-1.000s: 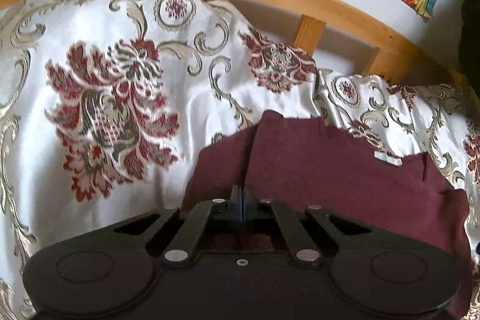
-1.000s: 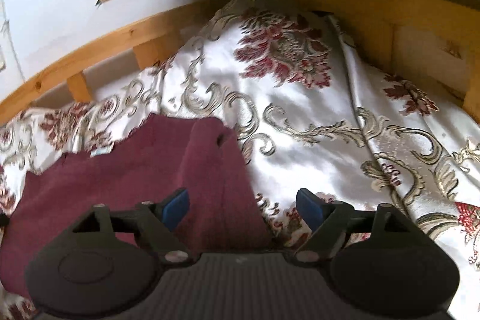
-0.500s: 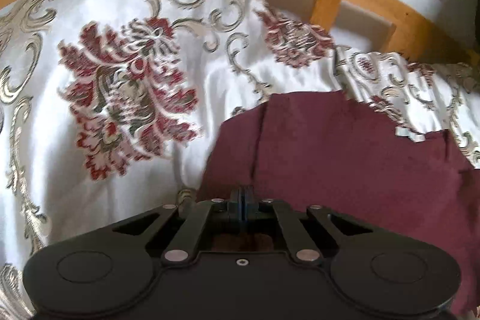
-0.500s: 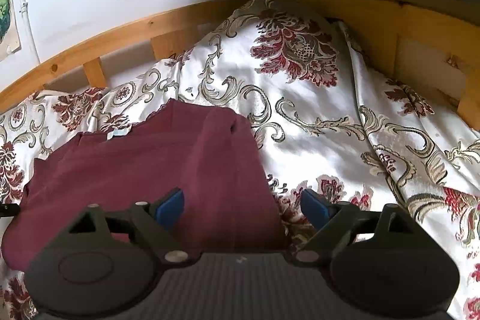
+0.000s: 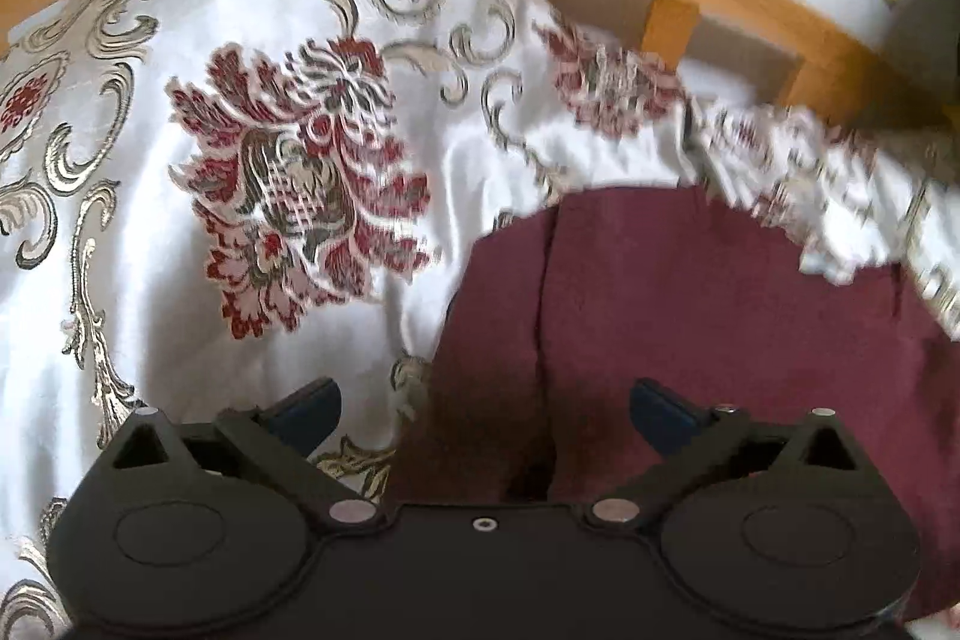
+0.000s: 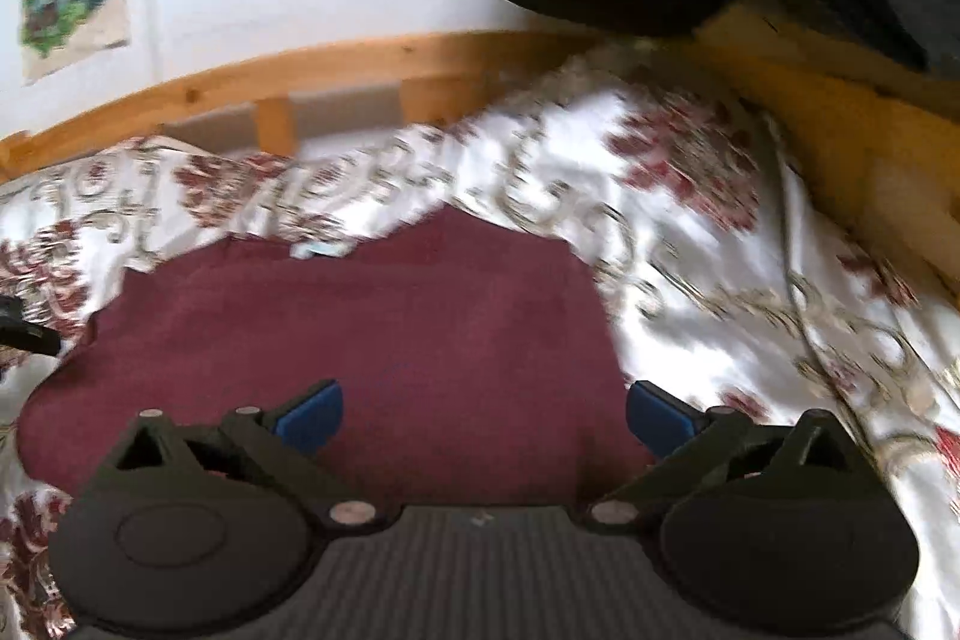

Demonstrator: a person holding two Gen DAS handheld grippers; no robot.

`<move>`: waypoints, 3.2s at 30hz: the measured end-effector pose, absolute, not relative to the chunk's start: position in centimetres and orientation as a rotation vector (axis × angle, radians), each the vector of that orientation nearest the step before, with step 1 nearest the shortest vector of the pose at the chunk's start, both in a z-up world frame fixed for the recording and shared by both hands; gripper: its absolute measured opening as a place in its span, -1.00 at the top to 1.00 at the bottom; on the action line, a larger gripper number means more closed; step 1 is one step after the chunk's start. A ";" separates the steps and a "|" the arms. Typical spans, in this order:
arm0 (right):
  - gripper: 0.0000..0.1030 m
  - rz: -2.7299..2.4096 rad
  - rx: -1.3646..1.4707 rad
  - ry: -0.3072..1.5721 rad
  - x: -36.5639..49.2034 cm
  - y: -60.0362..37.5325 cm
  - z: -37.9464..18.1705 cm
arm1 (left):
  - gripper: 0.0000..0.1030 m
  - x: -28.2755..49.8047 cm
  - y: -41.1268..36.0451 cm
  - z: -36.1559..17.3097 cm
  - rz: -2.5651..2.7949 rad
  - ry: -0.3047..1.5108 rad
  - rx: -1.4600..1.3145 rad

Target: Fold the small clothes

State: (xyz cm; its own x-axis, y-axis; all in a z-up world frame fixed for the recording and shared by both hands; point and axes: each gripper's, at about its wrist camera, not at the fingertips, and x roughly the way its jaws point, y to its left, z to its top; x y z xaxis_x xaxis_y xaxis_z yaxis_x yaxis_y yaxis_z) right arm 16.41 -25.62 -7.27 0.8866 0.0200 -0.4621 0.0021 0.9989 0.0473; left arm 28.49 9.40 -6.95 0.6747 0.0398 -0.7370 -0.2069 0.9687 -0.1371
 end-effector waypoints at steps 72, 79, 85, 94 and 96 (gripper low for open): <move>-0.99 0.111 -0.067 0.715 14.0 -24.7 -6.1 | 0.86 25.7 5.4 -2.6 -0.192 0.587 -0.249; -0.99 -0.038 0.087 0.577 12.9 -31.3 -2.4 | 0.87 26.0 -3.5 -0.5 -0.364 0.554 -0.101; -0.99 -0.126 0.249 0.651 14.3 -35.7 -4.8 | 0.99 26.4 -10.2 -3.8 -0.501 0.659 -0.050; -0.99 -0.083 0.337 0.660 15.3 -35.7 -5.9 | 0.18 24.0 -9.8 -5.5 -0.612 0.638 -0.070; -0.99 -0.093 0.321 0.667 15.4 -35.3 -6.0 | -0.31 23.0 -9.7 -5.3 -0.666 0.638 -0.085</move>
